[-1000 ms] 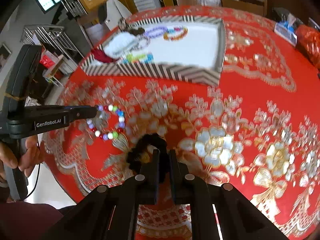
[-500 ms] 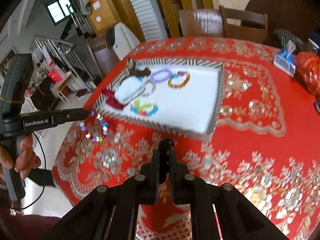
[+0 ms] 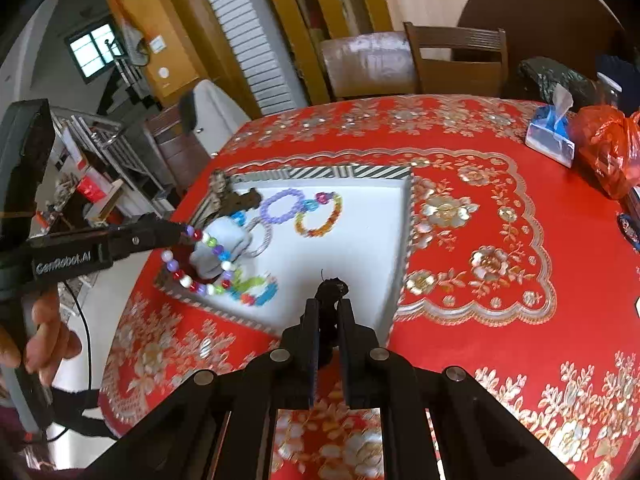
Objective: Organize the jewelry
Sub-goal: 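Carry the bead bracelet and black scrunchie into the tray while both tools open to release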
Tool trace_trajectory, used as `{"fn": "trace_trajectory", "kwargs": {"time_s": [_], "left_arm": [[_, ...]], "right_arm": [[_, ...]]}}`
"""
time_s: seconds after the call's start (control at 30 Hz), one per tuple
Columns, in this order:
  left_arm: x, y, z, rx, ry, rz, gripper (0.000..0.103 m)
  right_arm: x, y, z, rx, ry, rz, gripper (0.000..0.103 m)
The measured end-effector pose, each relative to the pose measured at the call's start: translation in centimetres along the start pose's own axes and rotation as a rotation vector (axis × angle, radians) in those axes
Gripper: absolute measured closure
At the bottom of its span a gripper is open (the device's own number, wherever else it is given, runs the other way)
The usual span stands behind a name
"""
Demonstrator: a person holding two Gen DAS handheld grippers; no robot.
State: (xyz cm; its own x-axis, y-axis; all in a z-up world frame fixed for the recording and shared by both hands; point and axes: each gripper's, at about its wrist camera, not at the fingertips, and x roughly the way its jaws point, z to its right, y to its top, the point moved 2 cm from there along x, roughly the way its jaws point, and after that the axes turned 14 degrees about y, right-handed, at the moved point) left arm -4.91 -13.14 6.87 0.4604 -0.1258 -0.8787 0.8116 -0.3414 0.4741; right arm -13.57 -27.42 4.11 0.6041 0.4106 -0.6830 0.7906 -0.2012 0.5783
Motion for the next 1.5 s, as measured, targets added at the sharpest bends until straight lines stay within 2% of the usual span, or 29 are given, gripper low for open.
{"fn": "trace_trajectory", "kwargs": {"time_s": [0.3,0.57,0.67,0.77,0.93,1.0,1.03,1.1,1.13,1.17,1.23,1.3,1.4,1.5], "left_arm": [[5.5,2.8,4.2,0.033,-0.086,-0.075,0.096],[11.7,1.5,1.7,0.028,-0.002,-0.185,0.096],[12.9,1.0,1.1,0.018,-0.012,-0.213,0.096],[13.5,0.9,1.0,0.011,-0.025,-0.225,0.096],[14.5,0.9,1.3,0.018,-0.024,-0.239,0.096],[14.8,0.9,1.2,0.012,-0.022,-0.247,0.096],[15.0,0.8,1.1,0.011,-0.015,-0.250,0.096],[15.2,0.9,0.9,0.007,0.005,-0.259,0.091],[15.1,0.9,0.8,0.006,0.010,-0.259,0.083],[15.0,1.0,0.9,0.006,0.015,-0.258,0.068],[14.5,1.0,0.7,-0.001,0.010,-0.244,0.056],[14.0,1.0,0.6,-0.007,0.003,-0.242,0.055],[13.2,0.8,0.5,-0.011,0.004,-0.240,0.055],[12.1,0.5,0.3,-0.015,0.027,-0.223,0.054]], "right_arm": [[2.6,3.9,3.2,0.043,-0.050,-0.013,0.095],[6.6,6.8,4.3,0.067,-0.040,-0.044,0.095],[8.9,7.4,4.9,0.071,-0.050,-0.077,0.095],[11.3,7.7,6.0,0.075,-0.097,-0.127,0.095],[13.1,7.7,7.3,0.093,-0.146,-0.180,0.095],[13.4,7.6,7.6,0.093,-0.168,-0.198,0.089],[13.3,7.6,7.7,0.085,-0.179,-0.200,0.081],[12.7,7.6,7.6,0.086,-0.166,-0.183,0.075],[12.5,7.6,7.6,0.093,-0.155,-0.176,0.075],[12.0,7.6,7.5,0.100,-0.146,-0.166,0.075],[11.0,7.7,7.1,0.107,-0.131,-0.142,0.075],[10.0,7.7,6.4,0.108,-0.114,-0.119,0.074],[8.2,7.3,5.5,0.114,-0.105,-0.085,0.067],[6.9,6.6,4.6,0.115,-0.102,-0.059,0.066]]}}
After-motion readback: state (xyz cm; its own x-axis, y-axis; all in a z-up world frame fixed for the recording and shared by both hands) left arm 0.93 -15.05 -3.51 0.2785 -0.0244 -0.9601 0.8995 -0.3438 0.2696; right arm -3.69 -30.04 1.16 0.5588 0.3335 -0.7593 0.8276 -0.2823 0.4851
